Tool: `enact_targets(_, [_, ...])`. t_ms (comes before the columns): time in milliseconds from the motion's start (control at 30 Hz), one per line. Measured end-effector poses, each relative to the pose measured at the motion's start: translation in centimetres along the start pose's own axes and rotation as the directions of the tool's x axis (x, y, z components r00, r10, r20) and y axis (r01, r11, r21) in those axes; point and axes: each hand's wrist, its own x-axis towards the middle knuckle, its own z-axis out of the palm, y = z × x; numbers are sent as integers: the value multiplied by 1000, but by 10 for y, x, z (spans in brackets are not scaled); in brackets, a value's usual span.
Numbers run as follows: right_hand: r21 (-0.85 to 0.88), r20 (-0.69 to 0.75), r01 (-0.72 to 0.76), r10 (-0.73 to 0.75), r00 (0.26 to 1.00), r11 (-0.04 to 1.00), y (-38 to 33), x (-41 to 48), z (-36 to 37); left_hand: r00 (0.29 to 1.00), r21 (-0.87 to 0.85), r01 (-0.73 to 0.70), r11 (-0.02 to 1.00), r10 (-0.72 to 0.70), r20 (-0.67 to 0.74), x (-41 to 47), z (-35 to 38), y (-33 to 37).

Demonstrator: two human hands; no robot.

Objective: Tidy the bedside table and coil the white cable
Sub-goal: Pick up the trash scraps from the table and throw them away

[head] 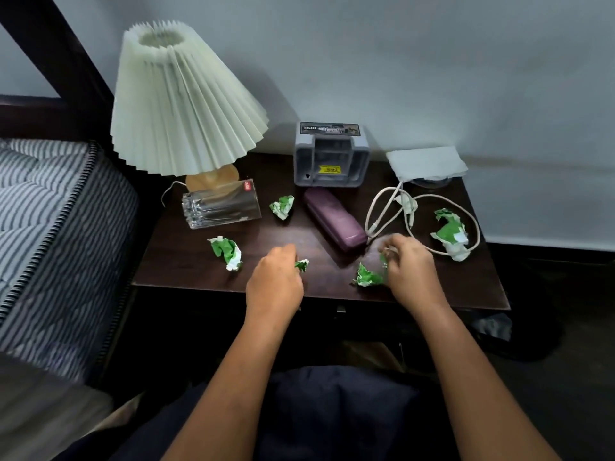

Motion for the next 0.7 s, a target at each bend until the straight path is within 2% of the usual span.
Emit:
enact_targets(67, [-4,49,92,-91,995,996,-9,-5,4,996,-37,12,999,-15,-88,4,-11,-2])
enact_targets(100, [-59,108,107,-100,989,993,-11,-8,8,991,-40,21,999,-27,-132,6,-17,-6])
enact_targets(200, [-261,380,46,58,923,964,-13,-16,19,972,-30,118,993,-122,-202,12,-32,-27])
enact_targets(233, [-284,428,32,97,899,958,-12,-17,21,964,-38,169,985,-174,-202,13,-34,-35])
enact_targets(367, [-235,369,57,34,929,970,-7,-16,26,930,-68,311,948,-318,-186,17,-33,-49])
enact_targets(467, [-196,337,54,15,941,979,-3,-11,25,931,21,364,931,-362,-46,18,-25,-51])
enact_targets(533, [-122,300,-3,40,953,993,0,-5,22,923,72,382,921,-385,25,19,-19,-53])
enact_targets(700, [205,131,-217,193,972,954,15,5,-2,937,88,344,935,-347,25,23,-12,-49])
